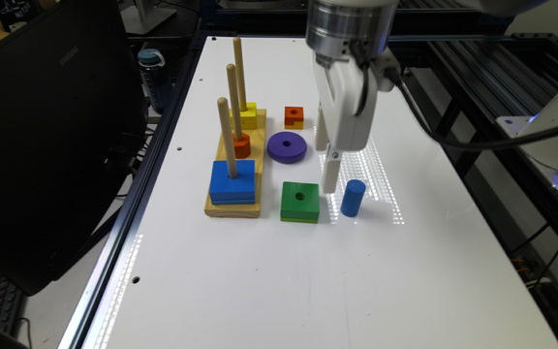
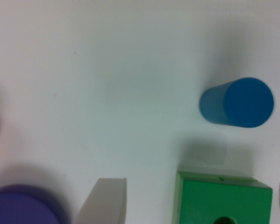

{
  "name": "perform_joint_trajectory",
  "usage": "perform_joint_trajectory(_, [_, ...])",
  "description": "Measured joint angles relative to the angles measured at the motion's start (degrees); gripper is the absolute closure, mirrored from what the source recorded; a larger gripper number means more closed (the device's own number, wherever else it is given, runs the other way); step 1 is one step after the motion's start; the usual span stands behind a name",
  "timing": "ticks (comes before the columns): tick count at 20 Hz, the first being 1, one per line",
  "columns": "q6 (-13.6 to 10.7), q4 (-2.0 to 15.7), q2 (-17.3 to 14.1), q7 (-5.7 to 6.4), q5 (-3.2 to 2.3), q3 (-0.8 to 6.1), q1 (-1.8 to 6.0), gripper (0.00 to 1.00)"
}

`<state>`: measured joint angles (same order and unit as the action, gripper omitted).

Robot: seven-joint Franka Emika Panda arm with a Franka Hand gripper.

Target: Pick up green block.

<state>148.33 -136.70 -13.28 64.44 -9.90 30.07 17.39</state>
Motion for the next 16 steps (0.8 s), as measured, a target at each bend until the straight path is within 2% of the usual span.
perform_joint_trajectory(1, [0.0, 0.07, 0.0, 0.62, -0.49, 0.08, -0.03, 0.00])
perform_joint_trajectory(2, [0.0, 0.09, 0.1, 1.10, -0.74, 0.19, -0.08, 0.00])
perform_joint_trajectory(6, [-0.1, 0.33, 0.0, 1.86, -1.75, 0.21, -0.09, 0.00])
perform_joint_trajectory(11, [-0.1, 1.01, -0.1, 1.92, -2.22, 0.19, -0.15, 0.00])
perform_joint_trajectory(12, [-0.2, 1.34, -0.3, 2.25, -2.18, 0.17, -0.20, 0.00])
perform_joint_trajectory(16, [-0.2, 2.23, -1.3, 2.84, -3.20, 0.12, -0.27, 0.00])
